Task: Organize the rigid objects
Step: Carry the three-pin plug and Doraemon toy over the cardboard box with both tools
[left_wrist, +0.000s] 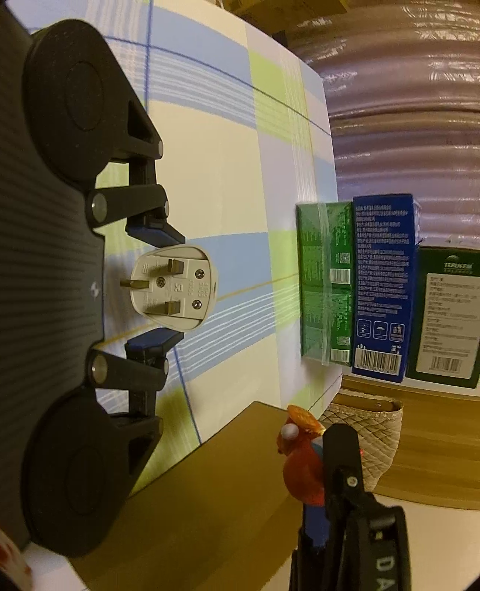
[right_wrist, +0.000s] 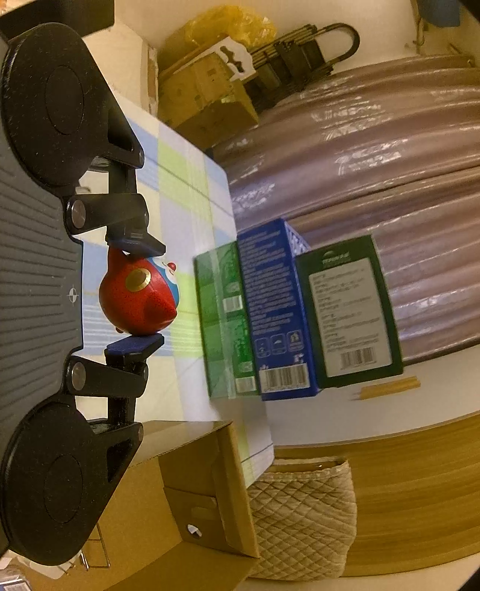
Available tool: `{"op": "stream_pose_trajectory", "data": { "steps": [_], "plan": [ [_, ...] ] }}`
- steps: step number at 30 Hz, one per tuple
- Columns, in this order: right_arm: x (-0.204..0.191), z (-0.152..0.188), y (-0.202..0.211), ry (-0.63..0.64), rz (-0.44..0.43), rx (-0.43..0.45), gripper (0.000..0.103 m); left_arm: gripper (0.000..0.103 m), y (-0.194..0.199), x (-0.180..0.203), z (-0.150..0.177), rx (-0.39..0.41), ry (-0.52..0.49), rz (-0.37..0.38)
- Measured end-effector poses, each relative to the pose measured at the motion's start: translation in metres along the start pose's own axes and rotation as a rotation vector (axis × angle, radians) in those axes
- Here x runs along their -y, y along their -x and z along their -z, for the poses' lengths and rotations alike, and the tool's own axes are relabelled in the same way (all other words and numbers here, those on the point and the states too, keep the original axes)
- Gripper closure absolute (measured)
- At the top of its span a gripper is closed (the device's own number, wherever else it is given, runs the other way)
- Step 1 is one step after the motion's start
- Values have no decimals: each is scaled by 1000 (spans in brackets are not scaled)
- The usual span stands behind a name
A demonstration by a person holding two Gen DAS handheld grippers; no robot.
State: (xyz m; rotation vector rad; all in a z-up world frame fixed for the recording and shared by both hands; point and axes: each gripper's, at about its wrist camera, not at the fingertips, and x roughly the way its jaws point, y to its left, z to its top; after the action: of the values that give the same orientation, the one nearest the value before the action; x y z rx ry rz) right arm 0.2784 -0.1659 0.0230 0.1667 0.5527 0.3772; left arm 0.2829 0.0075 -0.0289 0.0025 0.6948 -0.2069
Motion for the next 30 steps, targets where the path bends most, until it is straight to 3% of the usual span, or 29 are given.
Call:
{"op": "stream_pose_trajectory", "data": {
  "steps": [16, 30],
  "plan": [
    [24, 16, 97, -54, 52, 61, 61, 61, 103, 28, 16, 10, 13, 22],
    [62, 20, 162, -104, 106, 108, 61, 61, 151, 83, 1, 60, -43, 76]
  ]
}}
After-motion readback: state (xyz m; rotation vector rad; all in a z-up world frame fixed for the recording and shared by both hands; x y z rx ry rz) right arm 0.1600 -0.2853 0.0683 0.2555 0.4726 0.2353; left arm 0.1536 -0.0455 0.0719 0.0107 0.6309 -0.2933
